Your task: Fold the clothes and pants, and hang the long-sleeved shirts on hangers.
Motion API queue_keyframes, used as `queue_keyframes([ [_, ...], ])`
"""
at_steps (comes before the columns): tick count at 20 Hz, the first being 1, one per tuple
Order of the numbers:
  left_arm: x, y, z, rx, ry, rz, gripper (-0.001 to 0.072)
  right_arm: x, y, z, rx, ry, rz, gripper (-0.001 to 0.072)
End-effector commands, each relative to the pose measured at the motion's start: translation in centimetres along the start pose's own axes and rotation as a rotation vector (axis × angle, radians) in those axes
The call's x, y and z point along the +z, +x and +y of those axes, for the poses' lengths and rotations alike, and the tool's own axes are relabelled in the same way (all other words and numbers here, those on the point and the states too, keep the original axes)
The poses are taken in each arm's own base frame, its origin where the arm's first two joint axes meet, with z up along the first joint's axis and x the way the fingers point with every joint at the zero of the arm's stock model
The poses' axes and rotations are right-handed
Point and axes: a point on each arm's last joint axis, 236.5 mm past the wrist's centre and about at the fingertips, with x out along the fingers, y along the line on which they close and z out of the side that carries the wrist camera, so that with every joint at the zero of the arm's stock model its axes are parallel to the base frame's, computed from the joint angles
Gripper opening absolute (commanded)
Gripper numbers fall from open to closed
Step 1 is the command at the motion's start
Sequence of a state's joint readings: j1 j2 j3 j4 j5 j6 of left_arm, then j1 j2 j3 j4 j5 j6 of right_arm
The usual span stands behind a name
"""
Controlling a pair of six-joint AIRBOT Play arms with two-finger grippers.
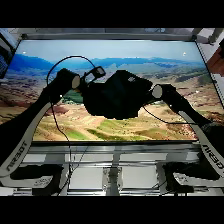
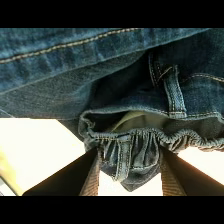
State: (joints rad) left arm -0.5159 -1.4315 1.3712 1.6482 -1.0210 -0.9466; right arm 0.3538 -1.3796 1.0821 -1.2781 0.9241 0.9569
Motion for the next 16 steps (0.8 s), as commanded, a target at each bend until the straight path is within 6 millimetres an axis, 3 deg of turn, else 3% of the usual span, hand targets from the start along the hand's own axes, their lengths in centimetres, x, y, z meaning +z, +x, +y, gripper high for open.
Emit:
queue_keyframes([
  [1,5.0,-1.9,-3.1,0.045,0.364,-0.107,0.0536,-0.4,0.1,-0.5,-0.022,-0.026,0.02,0.0411],
  [5,7.3,-1.1,-5.5,0.062,0.478,-0.128,0.0536,-0.6,0.1,-0.6,-0.024,-0.024,0.029,0.0411],
  [11,10.1,-1.3,-6.0,0.105,0.493,-0.223,0.0533,-0.7,0.1,-0.7,-0.03,-0.027,0.03,0.0411],
  [14,10.0,-0.3,-6.8,0.084,0.504,-0.208,0.0532,-0.9,0.1,-1.0,-0.04,-0.013,0.038,0.0411],
  [15,9.9,0.0,-6.9,0.08,0.504,-0.205,0.0507,-0.9,0.1,-1.1,-0.041,-0.008,0.039,0.0411],
  [16,9.9,0.2,-7.0,0.076,0.5,-0.202,0.0273,-1.0,0.0,-1.3,-0.042,0.006,0.037,0.0411],
])
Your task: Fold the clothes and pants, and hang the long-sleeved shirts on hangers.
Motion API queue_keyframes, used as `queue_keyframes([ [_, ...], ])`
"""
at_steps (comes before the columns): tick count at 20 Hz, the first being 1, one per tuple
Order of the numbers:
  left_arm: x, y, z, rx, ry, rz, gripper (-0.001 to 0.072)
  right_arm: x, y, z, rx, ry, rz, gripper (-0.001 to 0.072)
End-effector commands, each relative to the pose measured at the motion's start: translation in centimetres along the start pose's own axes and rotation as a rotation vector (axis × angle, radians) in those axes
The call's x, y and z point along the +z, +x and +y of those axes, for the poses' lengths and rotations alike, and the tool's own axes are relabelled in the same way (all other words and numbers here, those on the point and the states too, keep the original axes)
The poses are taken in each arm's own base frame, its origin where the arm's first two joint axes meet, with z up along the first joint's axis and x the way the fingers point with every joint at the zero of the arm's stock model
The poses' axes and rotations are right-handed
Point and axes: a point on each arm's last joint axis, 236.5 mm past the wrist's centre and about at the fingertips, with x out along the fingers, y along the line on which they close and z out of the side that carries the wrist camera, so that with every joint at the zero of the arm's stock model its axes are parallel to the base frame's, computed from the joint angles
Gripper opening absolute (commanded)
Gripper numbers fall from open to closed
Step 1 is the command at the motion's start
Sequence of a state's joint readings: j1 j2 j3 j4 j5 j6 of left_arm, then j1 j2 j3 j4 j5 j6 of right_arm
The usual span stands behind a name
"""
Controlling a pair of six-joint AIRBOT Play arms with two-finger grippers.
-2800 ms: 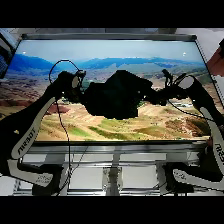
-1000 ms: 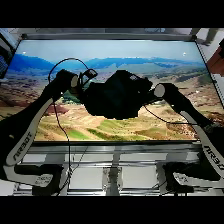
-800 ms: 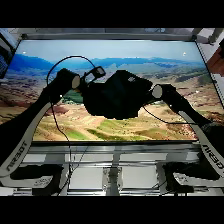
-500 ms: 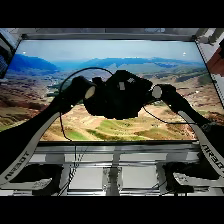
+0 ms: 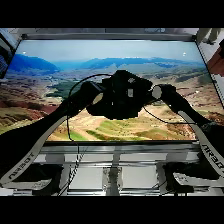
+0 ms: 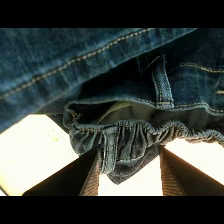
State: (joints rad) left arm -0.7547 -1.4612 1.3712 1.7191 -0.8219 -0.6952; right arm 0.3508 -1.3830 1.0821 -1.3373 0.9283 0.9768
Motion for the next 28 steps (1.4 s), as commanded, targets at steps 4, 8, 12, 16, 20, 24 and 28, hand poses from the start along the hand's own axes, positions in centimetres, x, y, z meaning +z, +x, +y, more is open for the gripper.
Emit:
queue_keyframes([
  [4,-0.8,0.6,1.1,0.041,-0.118,0.019,0.0031,-1.6,-0.5,-2.8,-0.021,0.163,0.012,0.0411],
  [8,-7.9,-2.6,7.7,0.272,-0.454,0.137,0.003,-2.9,-1.1,-3.0,0.049,0.274,0.025,0.0411],
  [12,-22.1,-12.7,13.0,0.522,-0.877,0.291,0.0031,-2.1,-1.2,-1.7,0.105,0.304,0.001,0.0411],
  [16,-38.6,-22.8,8.9,0.685,-1.37,0.556,0.0031,-1.0,-1.3,-0.8,0.154,0.339,-0.037,0.0411],
  [20,-46.0,-26.3,3.4,0.687,-1.702,0.632,0.0031,-0.1,-1.4,0.4,0.186,0.323,-0.054,0.0411],
  [24,-48.9,-27.1,-0.4,0.624,-1.749,0.741,0.0031,0.7,-1.0,2.2,0.199,0.253,-0.056,0.0411],
  [28,-49.8,-26.3,-3.2,0.567,-1.765,0.806,0.0032,0.9,-0.9,2.0,0.181,0.237,-0.064,0.0411],
])
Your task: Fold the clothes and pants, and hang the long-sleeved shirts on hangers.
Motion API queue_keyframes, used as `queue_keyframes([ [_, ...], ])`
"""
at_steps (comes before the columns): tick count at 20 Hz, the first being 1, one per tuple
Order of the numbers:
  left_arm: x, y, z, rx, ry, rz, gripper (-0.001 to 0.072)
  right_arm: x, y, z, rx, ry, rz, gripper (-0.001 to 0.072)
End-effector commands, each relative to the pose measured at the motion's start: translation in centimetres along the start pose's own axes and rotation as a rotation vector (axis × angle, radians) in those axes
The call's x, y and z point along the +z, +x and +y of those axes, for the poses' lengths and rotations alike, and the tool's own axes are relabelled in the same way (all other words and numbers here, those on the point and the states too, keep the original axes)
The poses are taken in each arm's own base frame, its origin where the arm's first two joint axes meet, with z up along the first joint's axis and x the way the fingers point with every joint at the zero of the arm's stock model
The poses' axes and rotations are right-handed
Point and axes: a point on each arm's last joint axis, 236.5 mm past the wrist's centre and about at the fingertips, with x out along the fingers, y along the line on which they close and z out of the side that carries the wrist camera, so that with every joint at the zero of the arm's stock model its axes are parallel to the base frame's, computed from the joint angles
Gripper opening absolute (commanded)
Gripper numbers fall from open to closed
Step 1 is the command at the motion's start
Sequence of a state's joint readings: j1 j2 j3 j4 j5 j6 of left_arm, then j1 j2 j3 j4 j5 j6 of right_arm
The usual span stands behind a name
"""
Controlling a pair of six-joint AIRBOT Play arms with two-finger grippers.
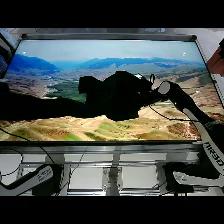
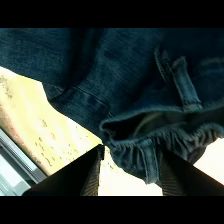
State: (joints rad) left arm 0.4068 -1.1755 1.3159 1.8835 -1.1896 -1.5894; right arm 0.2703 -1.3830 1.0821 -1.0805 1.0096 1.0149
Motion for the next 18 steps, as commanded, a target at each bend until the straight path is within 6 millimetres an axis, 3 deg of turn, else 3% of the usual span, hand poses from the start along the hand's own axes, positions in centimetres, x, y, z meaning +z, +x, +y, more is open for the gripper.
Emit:
queue_keyframes([
  [1,-2.4,1.4,1.0,0.009,0.017,0.076,0.0032,0.1,0.1,0.0,-0.012,-0.025,0.0,0.0411],
  [7,-4.7,3.2,1.3,0.033,0.051,0.153,0.0031,0.3,0.3,0.0,-0.034,-0.128,-0.002,0.0411],
  [12,-4.9,3.7,1.3,0.031,0.068,0.165,0.0031,-1.5,0.9,-1.5,-0.112,-0.223,0.094,0.041],
  [18,-4.3,3.8,1.3,0.03,0.093,0.139,0.0031,-3.2,0.2,-3.1,-0.132,-0.136,0.153,0.041],
])
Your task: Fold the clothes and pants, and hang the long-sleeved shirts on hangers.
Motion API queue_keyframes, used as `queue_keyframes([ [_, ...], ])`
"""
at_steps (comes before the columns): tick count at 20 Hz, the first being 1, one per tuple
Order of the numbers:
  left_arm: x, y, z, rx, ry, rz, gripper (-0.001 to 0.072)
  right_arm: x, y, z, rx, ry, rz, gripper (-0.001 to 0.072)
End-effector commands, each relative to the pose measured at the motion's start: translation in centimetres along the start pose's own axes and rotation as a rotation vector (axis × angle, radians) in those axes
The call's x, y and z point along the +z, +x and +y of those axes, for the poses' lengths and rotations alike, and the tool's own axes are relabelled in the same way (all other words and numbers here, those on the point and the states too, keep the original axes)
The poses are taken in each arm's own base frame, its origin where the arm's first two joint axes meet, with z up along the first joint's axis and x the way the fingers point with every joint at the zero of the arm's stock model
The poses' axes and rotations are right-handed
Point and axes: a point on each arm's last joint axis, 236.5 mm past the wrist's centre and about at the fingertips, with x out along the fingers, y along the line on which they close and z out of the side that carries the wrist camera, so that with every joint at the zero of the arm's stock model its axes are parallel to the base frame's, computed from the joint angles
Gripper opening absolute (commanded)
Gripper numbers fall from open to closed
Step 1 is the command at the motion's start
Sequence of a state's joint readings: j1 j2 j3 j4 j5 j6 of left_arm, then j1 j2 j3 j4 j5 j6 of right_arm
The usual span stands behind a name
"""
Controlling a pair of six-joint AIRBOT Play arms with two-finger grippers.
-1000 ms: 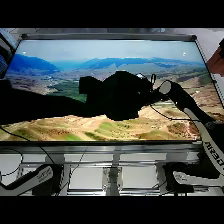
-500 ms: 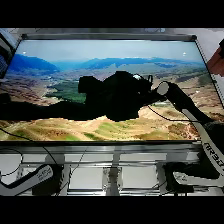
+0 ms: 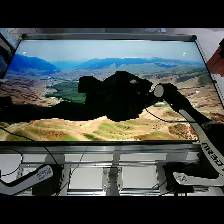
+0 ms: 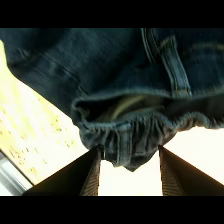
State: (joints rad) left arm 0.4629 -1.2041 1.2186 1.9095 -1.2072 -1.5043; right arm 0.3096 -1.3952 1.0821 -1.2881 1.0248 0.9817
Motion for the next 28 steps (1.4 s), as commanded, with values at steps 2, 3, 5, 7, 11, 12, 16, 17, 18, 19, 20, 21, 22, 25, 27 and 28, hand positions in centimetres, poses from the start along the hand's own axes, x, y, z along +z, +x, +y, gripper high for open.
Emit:
queue_keyframes([
  [2,0.9,0.0,0.2,0.006,0.008,-0.039,0.0031,-1.1,-0.6,-1.0,0.041,0.08,0.006,0.0411],
  [3,1.3,0.0,0.2,0.005,0.008,-0.054,0.0031,-0.5,-0.6,-0.1,0.076,0.053,-0.014,0.041],
  [5,1.7,0.0,0.2,0.006,0.007,-0.072,0.0031,1.0,-0.3,1.7,0.082,-0.045,-0.042,0.0368],
  [7,1.7,0.0,0.2,0.007,0.008,-0.071,0.0031,2.9,0.1,2.2,-0.005,-0.153,-0.065,0.0371],
  [11,1.6,0.0,0.4,0.016,0.012,-0.069,0.0031,2.6,1.1,2.3,-0.112,-0.249,0.015,0.0393],
  [12,1.6,0.0,0.6,0.024,0.015,-0.067,0.0031,2.0,1.4,2.3,-0.108,-0.234,0.045,0.0394],
  [16,1.6,0.0,0.7,0.03,0.018,-0.066,0.0031,2.5,2.4,2.1,-0.109,-0.176,0.023,0.0393],
  [17,1.5,0.0,0.7,0.03,0.018,-0.064,0.0031,2.6,2.8,1.9,-0.11,-0.153,0.022,0.0393],
  [18,1.5,0.0,0.7,0.03,0.018,-0.061,0.0031,2.4,3.3,2.0,-0.104,-0.142,0.032,0.0393],
  [19,1.4,0.0,0.7,0.03,0.018,-0.059,0.0031,2.2,3.6,2.3,-0.086,-0.126,0.036,0.0393],
  [20,1.4,0.0,0.7,0.03,0.018,-0.058,0.0031,2.2,3.8,2.9,-0.062,-0.107,0.034,0.0393],
  [21,1.4,0.0,0.7,0.03,0.018,-0.058,0.0032,2.2,3.7,3.2,-0.049,-0.098,0.038,0.0393],
  [22,1.4,0.0,0.7,0.03,0.018,-0.058,0.0032,2.2,3.4,3.8,-0.023,-0.087,0.049,0.0393],
  [25,1.4,0.0,0.7,0.03,0.018,-0.058,0.0031,3.0,1.9,4.3,0.001,-0.09,0.059,0.0393],
  [27,1.4,0.0,0.7,0.03,0.018,-0.058,0.0031,3.3,1.3,4.4,0.003,-0.096,0.063,0.0393],
  [28,1.4,0.0,0.7,0.03,0.018,-0.059,0.0032,3.2,1.3,4.2,-0.002,-0.095,0.068,0.0393],
])
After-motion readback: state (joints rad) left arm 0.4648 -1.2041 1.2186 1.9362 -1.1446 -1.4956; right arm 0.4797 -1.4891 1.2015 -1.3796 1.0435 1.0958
